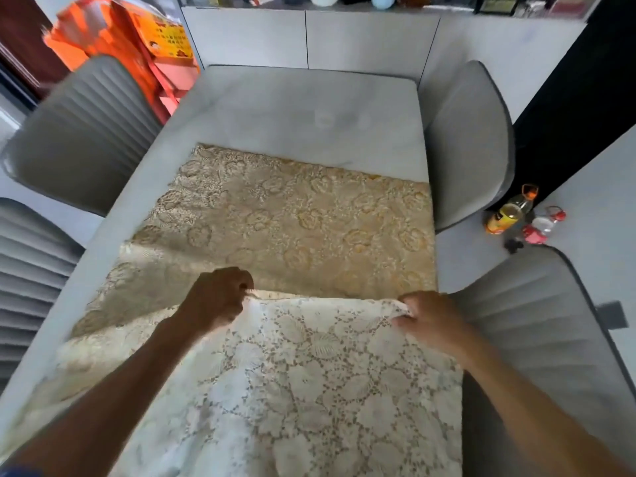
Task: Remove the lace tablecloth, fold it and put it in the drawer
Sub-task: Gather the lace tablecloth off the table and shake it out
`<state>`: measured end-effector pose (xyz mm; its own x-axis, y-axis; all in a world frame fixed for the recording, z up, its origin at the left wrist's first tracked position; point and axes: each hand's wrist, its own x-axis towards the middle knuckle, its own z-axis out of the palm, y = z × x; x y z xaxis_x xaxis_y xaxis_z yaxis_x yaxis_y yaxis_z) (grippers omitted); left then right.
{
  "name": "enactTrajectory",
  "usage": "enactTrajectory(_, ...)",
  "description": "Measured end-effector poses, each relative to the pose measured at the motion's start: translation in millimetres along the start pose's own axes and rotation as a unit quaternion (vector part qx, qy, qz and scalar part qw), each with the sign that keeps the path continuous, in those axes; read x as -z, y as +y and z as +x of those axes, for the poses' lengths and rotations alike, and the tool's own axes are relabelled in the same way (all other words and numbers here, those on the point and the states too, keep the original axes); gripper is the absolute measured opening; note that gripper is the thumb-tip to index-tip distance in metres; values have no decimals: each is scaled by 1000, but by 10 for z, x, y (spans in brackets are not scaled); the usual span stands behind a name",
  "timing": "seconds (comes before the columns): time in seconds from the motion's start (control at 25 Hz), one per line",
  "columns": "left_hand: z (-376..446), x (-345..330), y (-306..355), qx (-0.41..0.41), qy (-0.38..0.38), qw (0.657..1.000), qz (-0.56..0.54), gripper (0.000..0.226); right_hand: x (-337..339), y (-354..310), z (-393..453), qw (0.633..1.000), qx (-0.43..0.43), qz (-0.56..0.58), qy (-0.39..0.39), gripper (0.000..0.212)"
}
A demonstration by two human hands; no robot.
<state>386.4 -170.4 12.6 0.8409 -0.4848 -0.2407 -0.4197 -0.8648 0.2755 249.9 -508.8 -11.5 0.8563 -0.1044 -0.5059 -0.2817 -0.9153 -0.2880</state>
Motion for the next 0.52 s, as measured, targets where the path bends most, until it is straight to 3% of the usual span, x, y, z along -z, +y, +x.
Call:
enactTrajectory(0.08,400,501,106,-15,141,990,22,25,517,-87,262,986,-11,-22,165,29)
enactTrajectory(0.12,603,696,204,3,206,975,85,35,736,-124,399,963,-24,-34,264,13)
enactTrajectory(0.16,759,815,347,29,244,959,144,48,902,-164,509,943,-58,-40,325,18)
enactTrajectory(0.2,839,815,509,37,253,951,172,58,959,-172,594,934,-107,-36,339,51)
enactTrajectory(0.24,828,685,680,19,234,955,181,60,930,-155,632,936,-148,-8,320,75)
enactTrajectory(0.32,540,87,941,-42,125,980,151,51,574,-114,562,931,-221,113,266,90)
enactTrajectory(0.36,334,-256,1010,-34,26,991,125,51,286,-51,491,916,-264,194,230,89)
enactTrajectory(0.44,-41,-803,1002,26,-161,985,61,69,-261,110,325,850,-339,374,150,72)
enactTrajectory(0.52,-292,-1181,889,31,-222,973,49,86,-624,282,210,772,-393,492,91,45)
